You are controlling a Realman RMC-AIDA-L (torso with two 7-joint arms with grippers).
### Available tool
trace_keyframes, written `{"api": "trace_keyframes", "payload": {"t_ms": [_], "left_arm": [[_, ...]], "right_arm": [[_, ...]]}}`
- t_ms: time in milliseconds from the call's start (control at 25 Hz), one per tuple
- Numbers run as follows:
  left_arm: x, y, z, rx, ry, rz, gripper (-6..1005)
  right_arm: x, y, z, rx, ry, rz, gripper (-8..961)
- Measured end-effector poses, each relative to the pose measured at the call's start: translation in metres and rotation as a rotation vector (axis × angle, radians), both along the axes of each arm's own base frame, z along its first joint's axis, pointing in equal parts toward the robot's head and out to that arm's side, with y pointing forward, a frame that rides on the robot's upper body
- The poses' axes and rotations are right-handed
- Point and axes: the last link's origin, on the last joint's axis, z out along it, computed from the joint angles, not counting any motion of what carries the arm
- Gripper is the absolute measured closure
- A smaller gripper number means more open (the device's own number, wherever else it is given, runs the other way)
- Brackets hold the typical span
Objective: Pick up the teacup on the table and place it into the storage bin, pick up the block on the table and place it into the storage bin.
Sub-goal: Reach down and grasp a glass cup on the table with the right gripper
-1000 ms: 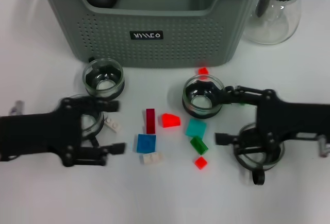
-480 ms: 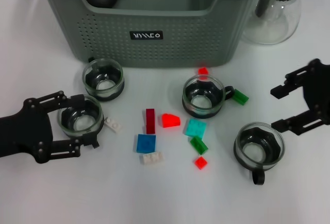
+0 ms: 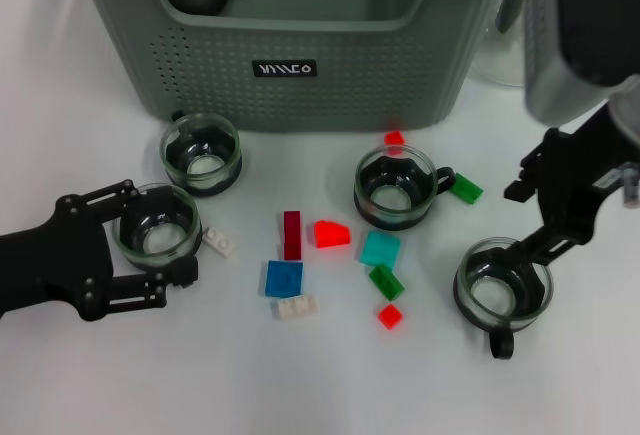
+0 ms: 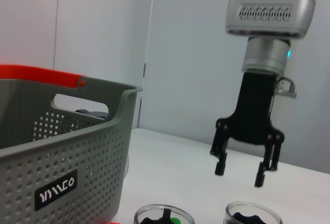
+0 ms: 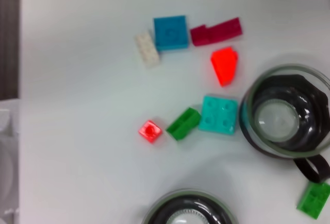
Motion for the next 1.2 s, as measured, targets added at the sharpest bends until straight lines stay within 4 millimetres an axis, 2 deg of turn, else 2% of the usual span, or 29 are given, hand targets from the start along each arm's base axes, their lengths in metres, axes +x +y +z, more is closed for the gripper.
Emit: {"api": "trace_keyframes", "payload": {"t_ms": [400, 600, 840, 1200], "left_arm": [[0.0, -0.001, 0.0, 0.003, -0.001, 0.004, 158], [0.001, 0.001, -0.002, 0.001, -0.009, 0.0, 158], [0.002, 0.002, -0.002, 0.001, -0.012, -0.003, 157], [0.003, 0.002, -0.003, 0.0, -0.015, -0.003, 157]], "right_arm": [[0.034, 0.004, -0.043, -0.001, -0.037, -0.055, 332], [0.038, 0.004, -0.05, 0.014, -0.009, -0.079, 362], [0.038, 0.005, -0.048, 0.019, 0.003, -0.097, 397], [0.04, 0.008, -0.041, 0.045, 0.023, -0.132, 769]]}}
